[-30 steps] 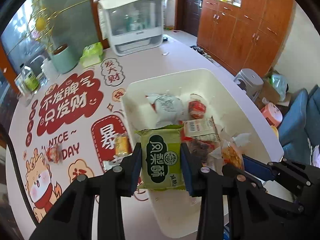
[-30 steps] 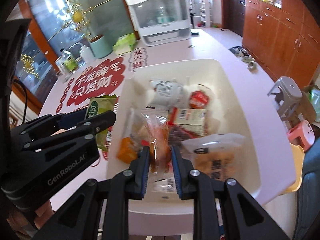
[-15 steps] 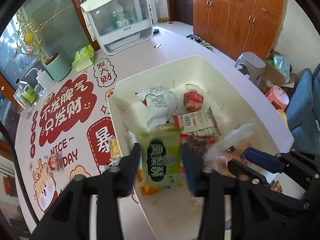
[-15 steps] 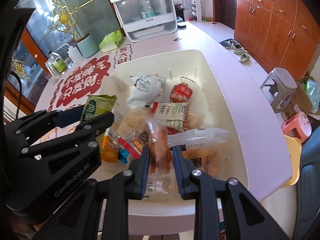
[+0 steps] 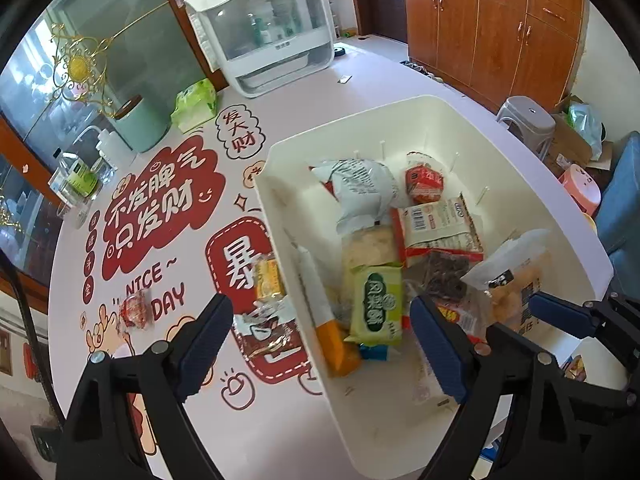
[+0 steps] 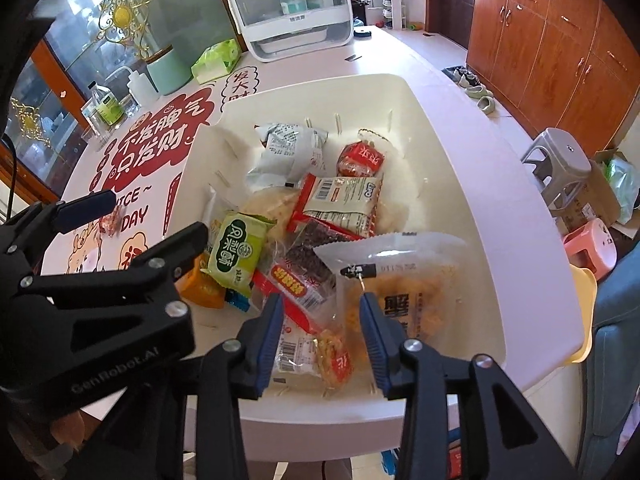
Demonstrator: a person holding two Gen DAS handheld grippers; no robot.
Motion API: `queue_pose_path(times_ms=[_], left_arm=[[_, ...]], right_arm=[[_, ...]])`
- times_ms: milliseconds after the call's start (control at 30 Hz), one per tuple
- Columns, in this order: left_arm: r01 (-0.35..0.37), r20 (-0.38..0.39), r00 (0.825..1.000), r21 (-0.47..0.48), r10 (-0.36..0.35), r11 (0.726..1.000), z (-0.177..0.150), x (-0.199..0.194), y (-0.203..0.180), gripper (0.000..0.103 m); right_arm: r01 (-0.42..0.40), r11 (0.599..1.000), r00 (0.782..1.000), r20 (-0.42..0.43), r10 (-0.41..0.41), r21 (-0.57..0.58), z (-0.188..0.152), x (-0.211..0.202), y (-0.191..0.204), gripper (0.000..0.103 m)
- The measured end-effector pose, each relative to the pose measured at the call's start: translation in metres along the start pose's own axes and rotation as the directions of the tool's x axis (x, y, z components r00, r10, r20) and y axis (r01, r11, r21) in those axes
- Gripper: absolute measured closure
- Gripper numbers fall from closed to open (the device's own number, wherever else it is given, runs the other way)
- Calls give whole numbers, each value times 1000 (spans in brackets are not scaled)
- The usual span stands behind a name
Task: Organize snacks
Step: 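Withdraw both open grippers from the tray toward the red snack and dark bag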
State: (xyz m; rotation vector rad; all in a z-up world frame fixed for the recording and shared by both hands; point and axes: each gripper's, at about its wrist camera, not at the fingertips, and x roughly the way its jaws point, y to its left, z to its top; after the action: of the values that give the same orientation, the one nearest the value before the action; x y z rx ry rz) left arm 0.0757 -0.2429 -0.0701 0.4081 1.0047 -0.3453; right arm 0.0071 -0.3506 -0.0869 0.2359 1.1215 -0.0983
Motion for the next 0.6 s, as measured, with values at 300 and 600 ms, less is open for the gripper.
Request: queue_pose_path(times_ms=[300,600], left_arm=[[-30,-19,999,-32,29,999,-18,-6,27,14],[-81,-39,996,-83,78,993,-43,-19,64,14]], right_arm=[[-18,1000,1000,-15,18,9,-8,2,11,63],[-51,999,998,21,51,-7,-5,-7,32,63]])
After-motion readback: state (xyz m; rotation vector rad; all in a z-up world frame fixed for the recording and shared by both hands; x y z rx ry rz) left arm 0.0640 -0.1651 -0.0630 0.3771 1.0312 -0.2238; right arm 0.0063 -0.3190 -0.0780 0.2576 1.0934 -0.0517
